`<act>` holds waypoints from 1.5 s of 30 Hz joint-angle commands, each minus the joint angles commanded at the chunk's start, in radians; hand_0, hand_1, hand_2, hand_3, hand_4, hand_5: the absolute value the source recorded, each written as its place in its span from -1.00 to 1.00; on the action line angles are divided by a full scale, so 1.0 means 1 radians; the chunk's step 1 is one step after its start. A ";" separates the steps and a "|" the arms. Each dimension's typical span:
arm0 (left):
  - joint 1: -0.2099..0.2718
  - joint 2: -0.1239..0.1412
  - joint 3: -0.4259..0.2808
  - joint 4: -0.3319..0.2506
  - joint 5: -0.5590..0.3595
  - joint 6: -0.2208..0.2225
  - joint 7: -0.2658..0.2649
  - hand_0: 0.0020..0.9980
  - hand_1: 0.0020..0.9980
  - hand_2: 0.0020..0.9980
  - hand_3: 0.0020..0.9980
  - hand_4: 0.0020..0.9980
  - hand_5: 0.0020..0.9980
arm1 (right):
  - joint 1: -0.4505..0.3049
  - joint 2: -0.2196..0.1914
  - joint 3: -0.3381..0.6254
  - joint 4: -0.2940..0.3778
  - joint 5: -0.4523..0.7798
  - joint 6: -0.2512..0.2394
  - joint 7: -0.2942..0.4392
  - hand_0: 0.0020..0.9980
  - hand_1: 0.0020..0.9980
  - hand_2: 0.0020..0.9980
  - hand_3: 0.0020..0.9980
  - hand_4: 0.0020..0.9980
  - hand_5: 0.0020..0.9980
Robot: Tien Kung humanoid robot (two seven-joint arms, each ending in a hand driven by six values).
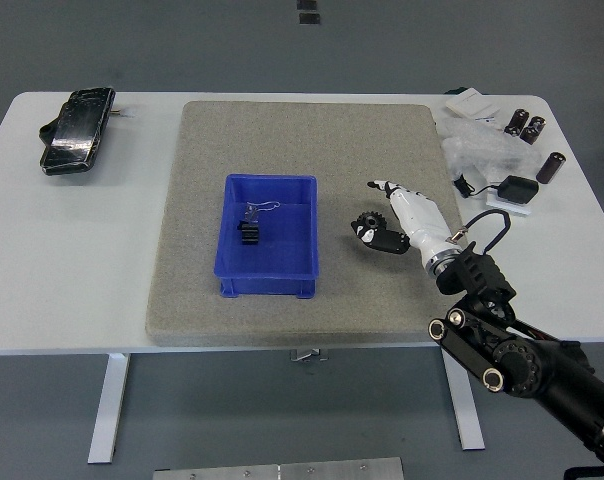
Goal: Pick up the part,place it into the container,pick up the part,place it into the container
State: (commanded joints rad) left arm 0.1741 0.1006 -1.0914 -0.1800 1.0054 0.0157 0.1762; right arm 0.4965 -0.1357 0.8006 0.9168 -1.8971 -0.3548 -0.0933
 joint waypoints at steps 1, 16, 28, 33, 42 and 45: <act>0.000 0.000 0.000 0.000 0.001 0.000 0.000 0.29 0.13 0.13 0.22 0.38 -0.52 | 0.005 0.000 -0.015 -0.007 -0.003 0.004 -0.004 0.73 0.59 0.58 0.61 0.44 -0.16; -0.001 0.001 0.006 0.000 -0.008 0.000 -0.002 0.29 0.13 0.13 0.22 0.38 -0.52 | 0.026 0.000 -0.070 -0.053 -0.040 0.021 -0.030 0.57 0.42 0.41 0.44 -0.04 -0.43; -0.003 0.001 0.014 0.000 -0.017 -0.001 -0.007 0.29 0.13 0.13 0.22 0.37 -0.52 | 0.028 0.000 -0.085 -0.053 -0.071 -0.024 -0.027 0.39 0.06 -0.08 -0.11 -0.91 -1.00; -0.003 -0.001 0.018 0.000 -0.021 -0.001 -0.007 0.29 0.14 0.13 0.22 0.37 -0.52 | 0.038 -0.005 -0.068 -0.019 -0.096 -0.036 -0.024 0.38 0.05 -0.15 -0.21 -0.92 -1.00; -0.003 0.000 0.017 0.000 -0.020 -0.001 -0.005 0.29 0.14 0.13 0.22 0.37 -0.52 | 0.093 0.014 -0.096 0.176 -0.189 -0.024 -0.059 0.40 0.05 -0.15 -0.20 -0.85 -1.00; -0.002 0.001 0.017 0.000 -0.019 -0.001 -0.005 0.29 0.14 0.13 0.22 0.37 -0.52 | 0.102 0.039 -0.135 0.236 -0.245 0.009 -0.085 0.40 0.05 -0.15 -0.20 -0.85 -1.00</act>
State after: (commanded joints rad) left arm 0.1717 0.1015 -1.0742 -0.1800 0.9862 0.0148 0.1712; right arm 0.5986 -0.0971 0.6657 1.1524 -2.1423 -0.3461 -0.1781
